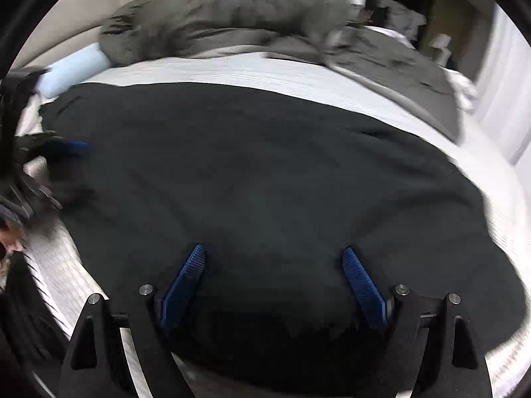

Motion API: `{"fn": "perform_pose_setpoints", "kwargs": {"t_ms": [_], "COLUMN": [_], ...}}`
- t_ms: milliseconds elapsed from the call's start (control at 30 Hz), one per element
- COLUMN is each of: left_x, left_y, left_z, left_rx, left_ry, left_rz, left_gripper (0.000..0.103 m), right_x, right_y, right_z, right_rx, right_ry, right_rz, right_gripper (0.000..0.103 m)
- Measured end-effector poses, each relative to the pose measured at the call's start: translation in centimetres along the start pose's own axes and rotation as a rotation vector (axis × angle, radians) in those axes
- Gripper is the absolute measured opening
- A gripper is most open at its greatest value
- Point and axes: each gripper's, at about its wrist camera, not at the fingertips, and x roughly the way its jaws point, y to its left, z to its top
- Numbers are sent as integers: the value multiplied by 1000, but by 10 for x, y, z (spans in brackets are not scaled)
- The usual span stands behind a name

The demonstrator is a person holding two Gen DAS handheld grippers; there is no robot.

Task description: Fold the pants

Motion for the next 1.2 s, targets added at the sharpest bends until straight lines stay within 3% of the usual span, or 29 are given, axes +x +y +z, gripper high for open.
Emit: {"fn": "perform_pose_setpoints", "kwargs": {"t_ms": [67,100,167,300,400,467,533,633,700,767,900,933,1000,1067,1133,1200], "left_x": [-8,-14,-18,-26,-33,-27,-3,42,51,46,37,35,33,29,19,5], "left_y": [28,44,63,79,65,39,13,1,9,31,62,68,73,68,63,63], "left_z": [-11,-16,-21,-18,4,23,47,59,55,50,39,37,35,34,40,40], "left_rx": [-34,-57,-81,-121,-92,-37,42,84,65,30,-6,-7,-7,-2,-4,-12], "left_ry": [-13,-22,-28,-15,-41,-49,-7,90,116,98,83,79,75,82,66,16], "left_rz": [25,44,73,96,45,3,-10,72,44,9,11,15,10,27,43,14], "left_gripper": [103,103,103,102,102,102,102,103,103,103,103,103,103,103,102,102], "right_x": [-5,-12,-18,-21,-34,-30,-11,30,59,59,45,42,34,28,12,-14], "right_y": [-48,-76,-96,-67,-56,-34,-4,29,36,22,-63,-89,-129,-138,-127,-113], "right_z": [-17,-28,-38,-30,-11,8,31,59,68,63,33,22,4,-2,-4,-8], "right_rx": [74,123,185,53,123,103,97,90,21,-14,43,105,267,311,265,266], "right_ry": [7,-12,-34,-3,-49,-71,-54,0,49,33,79,94,78,60,20,-39], "right_rz": [-170,-153,-48,-182,-93,-67,-31,62,5,-69,-397,-414,-309,-247,-306,-334], "right_gripper": [82,70,64,70,84,84,84,84,84,84,86,89,89,89,89,89]}}
